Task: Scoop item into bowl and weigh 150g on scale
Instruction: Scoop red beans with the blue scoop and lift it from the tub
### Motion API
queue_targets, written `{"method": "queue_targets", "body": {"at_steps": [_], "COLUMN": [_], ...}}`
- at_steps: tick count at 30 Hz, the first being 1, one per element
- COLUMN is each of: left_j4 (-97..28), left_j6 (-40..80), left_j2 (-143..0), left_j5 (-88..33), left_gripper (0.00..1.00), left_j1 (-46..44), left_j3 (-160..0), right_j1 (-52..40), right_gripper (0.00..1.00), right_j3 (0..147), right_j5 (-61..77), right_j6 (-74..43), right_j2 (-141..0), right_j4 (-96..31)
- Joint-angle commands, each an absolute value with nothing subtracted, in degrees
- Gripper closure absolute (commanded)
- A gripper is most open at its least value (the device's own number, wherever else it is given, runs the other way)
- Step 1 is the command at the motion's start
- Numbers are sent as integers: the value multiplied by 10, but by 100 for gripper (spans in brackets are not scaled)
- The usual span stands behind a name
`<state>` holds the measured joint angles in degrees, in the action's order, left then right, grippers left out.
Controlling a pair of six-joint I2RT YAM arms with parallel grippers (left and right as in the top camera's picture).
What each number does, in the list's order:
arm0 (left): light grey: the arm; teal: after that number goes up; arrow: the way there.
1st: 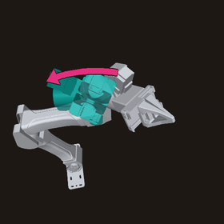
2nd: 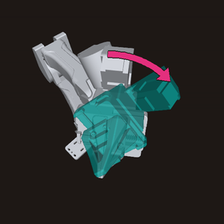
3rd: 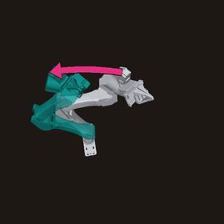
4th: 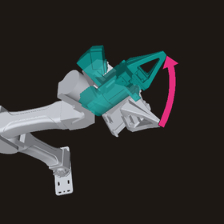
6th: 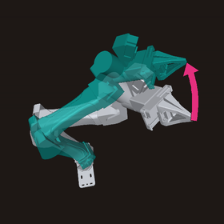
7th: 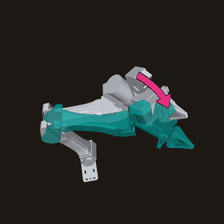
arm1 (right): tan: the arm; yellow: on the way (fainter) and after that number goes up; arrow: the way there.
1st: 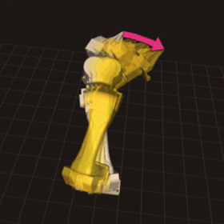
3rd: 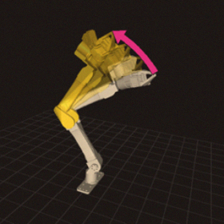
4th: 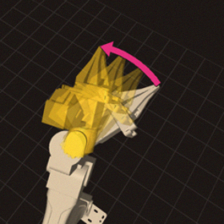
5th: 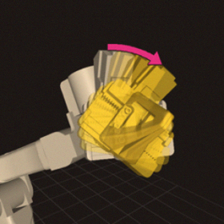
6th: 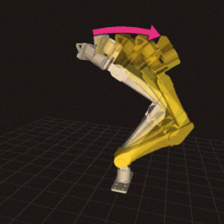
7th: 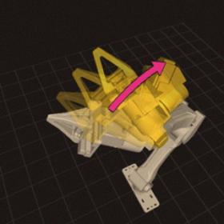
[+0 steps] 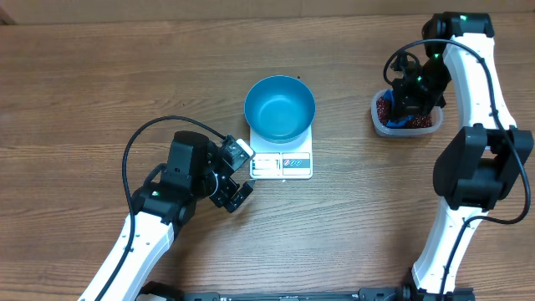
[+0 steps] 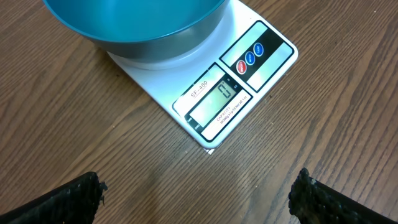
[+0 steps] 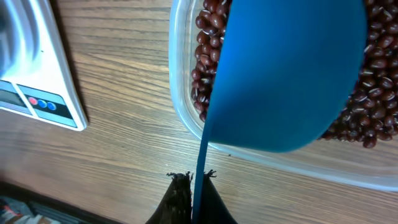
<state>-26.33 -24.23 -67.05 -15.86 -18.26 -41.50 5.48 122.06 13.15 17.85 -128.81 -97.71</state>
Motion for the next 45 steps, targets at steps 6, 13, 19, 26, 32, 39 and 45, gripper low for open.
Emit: {"method": "queue_targets", "body": {"at_steps": [6,13,19,26,32,39,45], "left_j4": [-263,-263,-263,-263,-263,-263,-263], "left_j6": [-253,-253,-253,-253,-253,-253,-253], "left_j2": [-675,-675,-675,-675,-675,-675,-675], "left_j5": [-159,-159,-159,-159,-159,-159,-159], "left_gripper": [0,0,0,1,0,0,0], "left_j1": [-180,-180,-180,-180,-180,-180,-180], "left_j3": [-412,-412,-412,-412,-412,-412,-412], "right_j1": [111,149,167,218,261,281,281], "right_gripper": [96,96,96,96,96,96,96], "right_j3": [1231,1226,1167,1153,1153,1153,1153], "right_j5": [288,334,366,417,464,477,490], "right_j6": [258,293,336,349,350,350,349], "right_j2": [-1290,-1290,-1290,-1288,-1288,-1288,-1288], "right_j4": [-971,-971,-964,-966,-971,-971,-971]}}
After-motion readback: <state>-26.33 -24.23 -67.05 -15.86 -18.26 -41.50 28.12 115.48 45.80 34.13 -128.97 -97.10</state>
